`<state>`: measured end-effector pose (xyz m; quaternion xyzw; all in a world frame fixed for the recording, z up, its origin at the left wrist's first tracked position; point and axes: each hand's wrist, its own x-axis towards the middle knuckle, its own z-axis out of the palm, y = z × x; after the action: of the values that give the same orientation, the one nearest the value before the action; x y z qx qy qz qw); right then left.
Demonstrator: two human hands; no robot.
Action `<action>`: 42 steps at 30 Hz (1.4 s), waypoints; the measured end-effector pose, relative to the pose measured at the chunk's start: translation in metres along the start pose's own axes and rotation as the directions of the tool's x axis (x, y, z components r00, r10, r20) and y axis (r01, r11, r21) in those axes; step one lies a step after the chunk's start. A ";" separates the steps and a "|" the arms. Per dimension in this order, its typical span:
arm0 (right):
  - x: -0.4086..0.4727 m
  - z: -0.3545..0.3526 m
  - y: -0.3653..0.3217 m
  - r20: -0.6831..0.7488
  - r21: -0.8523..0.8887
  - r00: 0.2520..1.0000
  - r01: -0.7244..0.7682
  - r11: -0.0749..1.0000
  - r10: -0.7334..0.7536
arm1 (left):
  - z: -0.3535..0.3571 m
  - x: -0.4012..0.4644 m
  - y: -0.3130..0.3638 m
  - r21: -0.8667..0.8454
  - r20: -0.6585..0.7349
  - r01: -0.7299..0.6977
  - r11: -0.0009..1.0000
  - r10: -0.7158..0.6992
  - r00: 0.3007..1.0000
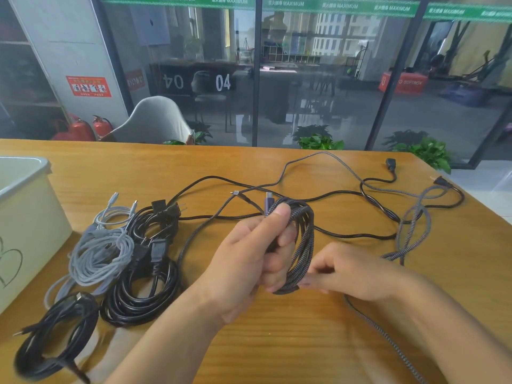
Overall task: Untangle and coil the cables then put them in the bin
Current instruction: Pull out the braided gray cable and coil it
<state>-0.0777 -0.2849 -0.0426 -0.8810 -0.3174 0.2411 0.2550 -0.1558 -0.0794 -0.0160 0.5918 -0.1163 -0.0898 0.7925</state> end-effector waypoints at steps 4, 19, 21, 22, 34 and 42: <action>-0.005 -0.014 0.016 -0.037 0.064 0.998 -0.044 0.997 0.046 | 0.003 0.000 -0.001 0.024 0.027 0.020 1.000 -0.020 0.999; -0.020 -0.037 0.025 -0.466 -0.008 0.856 -0.258 0.966 0.225 | 0.001 -0.001 -0.003 0.170 0.159 0.089 0.981 -0.117 0.980; -0.015 -0.033 0.016 -0.614 -0.076 0.763 -0.313 0.947 0.203 | 0.003 0.001 -0.008 0.228 0.166 0.100 0.969 -0.140 0.976; -0.015 -0.031 0.013 -0.669 -0.080 0.721 -0.312 0.947 0.181 | 0.003 0.001 -0.009 0.253 0.160 0.105 0.962 -0.148 0.976; -0.023 -0.008 -0.028 -0.795 -0.013 0.606 -0.052 0.999 0.021 | 0.007 0.004 -0.020 0.571 0.064 0.098 0.815 -0.164 0.984; -0.026 -0.002 -0.041 -0.732 0.046 0.677 -0.064 0.997 0.078 | 0.004 0.008 -0.029 0.654 -0.044 0.086 0.752 -0.076 0.996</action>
<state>-0.1124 -0.2753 -0.0096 -0.9133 -0.1524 -0.1189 0.3584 -0.1493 -0.0933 -0.0427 0.8368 -0.1088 -0.0732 0.5316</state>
